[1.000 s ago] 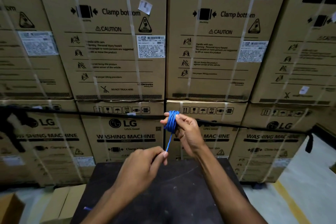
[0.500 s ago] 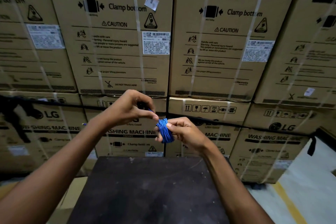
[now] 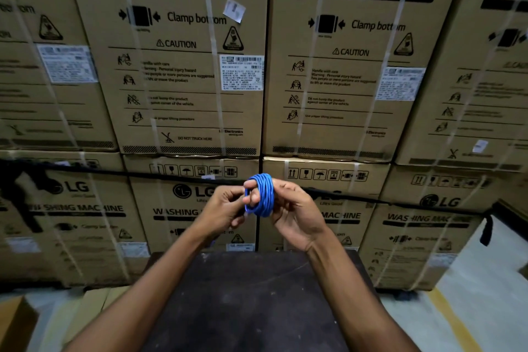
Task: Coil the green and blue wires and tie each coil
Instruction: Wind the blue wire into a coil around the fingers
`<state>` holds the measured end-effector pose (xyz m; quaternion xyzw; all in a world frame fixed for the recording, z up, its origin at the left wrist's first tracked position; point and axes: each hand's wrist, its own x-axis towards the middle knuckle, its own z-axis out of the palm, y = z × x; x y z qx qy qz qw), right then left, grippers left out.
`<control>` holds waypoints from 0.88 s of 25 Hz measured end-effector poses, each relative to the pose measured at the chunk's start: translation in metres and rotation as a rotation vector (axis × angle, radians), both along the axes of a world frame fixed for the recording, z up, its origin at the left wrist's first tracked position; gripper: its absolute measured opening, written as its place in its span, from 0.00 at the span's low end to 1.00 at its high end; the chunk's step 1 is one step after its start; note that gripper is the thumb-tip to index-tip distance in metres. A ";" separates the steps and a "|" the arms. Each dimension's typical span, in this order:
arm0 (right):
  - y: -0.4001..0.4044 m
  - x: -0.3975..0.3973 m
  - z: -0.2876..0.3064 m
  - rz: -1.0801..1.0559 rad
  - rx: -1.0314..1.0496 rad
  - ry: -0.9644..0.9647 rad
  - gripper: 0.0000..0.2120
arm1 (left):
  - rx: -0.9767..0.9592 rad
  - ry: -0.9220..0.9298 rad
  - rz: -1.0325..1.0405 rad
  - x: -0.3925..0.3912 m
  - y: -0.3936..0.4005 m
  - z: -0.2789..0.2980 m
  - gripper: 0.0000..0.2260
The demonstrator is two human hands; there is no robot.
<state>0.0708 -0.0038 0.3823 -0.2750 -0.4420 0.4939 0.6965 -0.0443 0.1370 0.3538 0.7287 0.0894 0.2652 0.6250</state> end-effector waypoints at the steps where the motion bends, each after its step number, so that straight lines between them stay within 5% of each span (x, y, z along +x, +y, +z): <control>1: 0.001 0.000 0.000 -0.034 -0.004 0.015 0.20 | 0.021 0.014 0.035 0.000 -0.007 -0.005 0.18; 5: 0.011 0.003 -0.008 -0.163 -0.002 0.113 0.19 | 0.140 0.098 0.041 -0.007 -0.022 -0.019 0.13; 10: 0.015 0.038 0.008 -0.405 0.039 0.136 0.16 | 0.712 0.198 0.251 -0.042 -0.055 -0.054 0.17; 16: 0.013 0.036 -0.006 -0.458 -0.088 -0.060 0.16 | 1.197 0.125 0.412 -0.062 -0.061 -0.015 0.18; 22: -0.001 0.029 -0.012 -0.405 -0.244 -0.432 0.16 | 1.215 -0.060 0.382 -0.061 -0.035 0.038 0.12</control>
